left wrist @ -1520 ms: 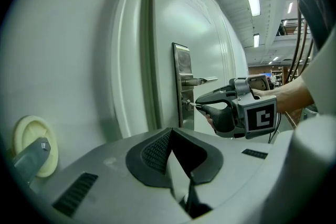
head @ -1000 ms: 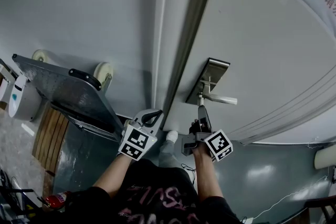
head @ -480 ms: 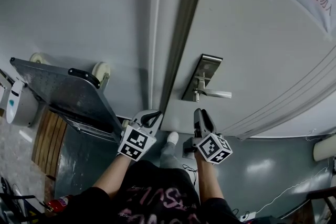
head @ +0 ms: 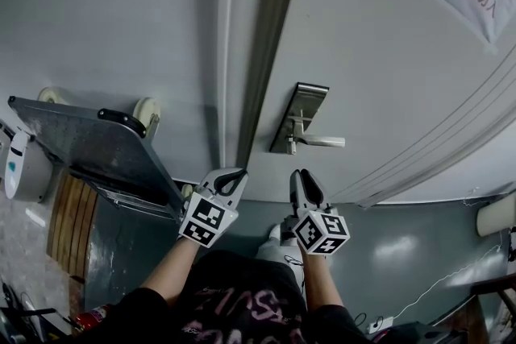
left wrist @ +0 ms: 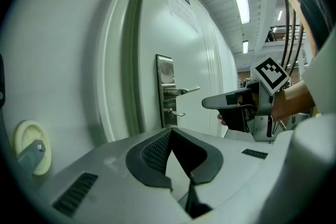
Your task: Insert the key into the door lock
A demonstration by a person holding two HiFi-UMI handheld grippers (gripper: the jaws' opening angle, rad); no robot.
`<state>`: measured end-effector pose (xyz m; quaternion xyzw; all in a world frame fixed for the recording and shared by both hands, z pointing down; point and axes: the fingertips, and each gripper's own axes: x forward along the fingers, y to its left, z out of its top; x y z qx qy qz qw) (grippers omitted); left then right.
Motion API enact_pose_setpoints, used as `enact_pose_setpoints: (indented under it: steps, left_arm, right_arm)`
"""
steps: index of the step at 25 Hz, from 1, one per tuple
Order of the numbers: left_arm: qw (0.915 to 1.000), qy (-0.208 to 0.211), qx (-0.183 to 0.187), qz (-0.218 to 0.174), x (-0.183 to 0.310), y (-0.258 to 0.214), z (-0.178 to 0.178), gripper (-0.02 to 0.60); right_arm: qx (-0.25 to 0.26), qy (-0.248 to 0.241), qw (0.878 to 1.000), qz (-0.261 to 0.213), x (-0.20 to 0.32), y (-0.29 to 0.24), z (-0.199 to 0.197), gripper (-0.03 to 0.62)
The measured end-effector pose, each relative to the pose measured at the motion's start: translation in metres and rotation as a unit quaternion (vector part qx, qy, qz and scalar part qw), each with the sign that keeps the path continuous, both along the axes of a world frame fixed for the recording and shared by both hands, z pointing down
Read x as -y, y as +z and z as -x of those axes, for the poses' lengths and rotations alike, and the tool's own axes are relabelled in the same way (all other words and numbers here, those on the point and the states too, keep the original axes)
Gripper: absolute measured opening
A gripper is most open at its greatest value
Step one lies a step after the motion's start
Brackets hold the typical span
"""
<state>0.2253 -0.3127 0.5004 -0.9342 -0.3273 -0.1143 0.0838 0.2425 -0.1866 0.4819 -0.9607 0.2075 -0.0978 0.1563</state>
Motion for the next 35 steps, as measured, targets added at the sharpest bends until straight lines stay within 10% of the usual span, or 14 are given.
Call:
enact_pose_setpoints:
  steps: [35]
  left_arm:
    - [0.9978, -0.059, -0.029, 0.0, -0.035, -0.04, 0.008, 0.012]
  right_arm:
    - [-0.038, -0.014, 0.996, 0.082, -0.063, -0.015, 0.031, 0.063]
